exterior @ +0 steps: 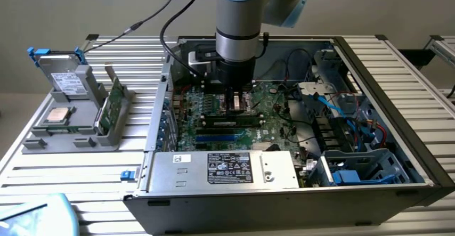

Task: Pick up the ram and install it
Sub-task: 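Press down the ram until it locks into place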

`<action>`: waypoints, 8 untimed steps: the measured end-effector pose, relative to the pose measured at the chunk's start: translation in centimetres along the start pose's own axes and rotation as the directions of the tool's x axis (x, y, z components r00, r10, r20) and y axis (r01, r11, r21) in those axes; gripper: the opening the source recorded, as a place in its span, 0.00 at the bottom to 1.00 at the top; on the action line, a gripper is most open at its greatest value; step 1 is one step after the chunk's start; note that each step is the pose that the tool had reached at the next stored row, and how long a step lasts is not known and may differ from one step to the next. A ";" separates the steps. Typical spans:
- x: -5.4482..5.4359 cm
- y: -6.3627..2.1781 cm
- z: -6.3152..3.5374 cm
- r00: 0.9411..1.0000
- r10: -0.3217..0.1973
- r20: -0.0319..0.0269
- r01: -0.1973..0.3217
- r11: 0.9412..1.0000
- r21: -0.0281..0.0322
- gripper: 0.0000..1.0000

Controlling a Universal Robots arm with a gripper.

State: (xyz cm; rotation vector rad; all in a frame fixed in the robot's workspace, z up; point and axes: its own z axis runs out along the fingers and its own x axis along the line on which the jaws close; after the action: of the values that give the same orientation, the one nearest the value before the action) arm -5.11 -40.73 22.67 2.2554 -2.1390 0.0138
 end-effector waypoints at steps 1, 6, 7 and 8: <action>0.0 0.00 -0.08 1.000 0.000 0.000 0.000 1.000 0.000 0.11; 0.0 -0.07 -0.28 1.000 0.000 -0.001 0.000 1.000 -0.001 0.11; 0.0 -0.12 -0.37 1.000 0.000 -0.001 0.000 1.000 -0.001 0.11; 0.0 -0.18 -0.47 1.000 0.000 -0.001 0.000 1.000 -0.001 0.11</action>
State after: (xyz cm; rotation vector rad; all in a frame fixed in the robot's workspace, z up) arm -4.92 -40.74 23.14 2.2544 -2.1380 0.0141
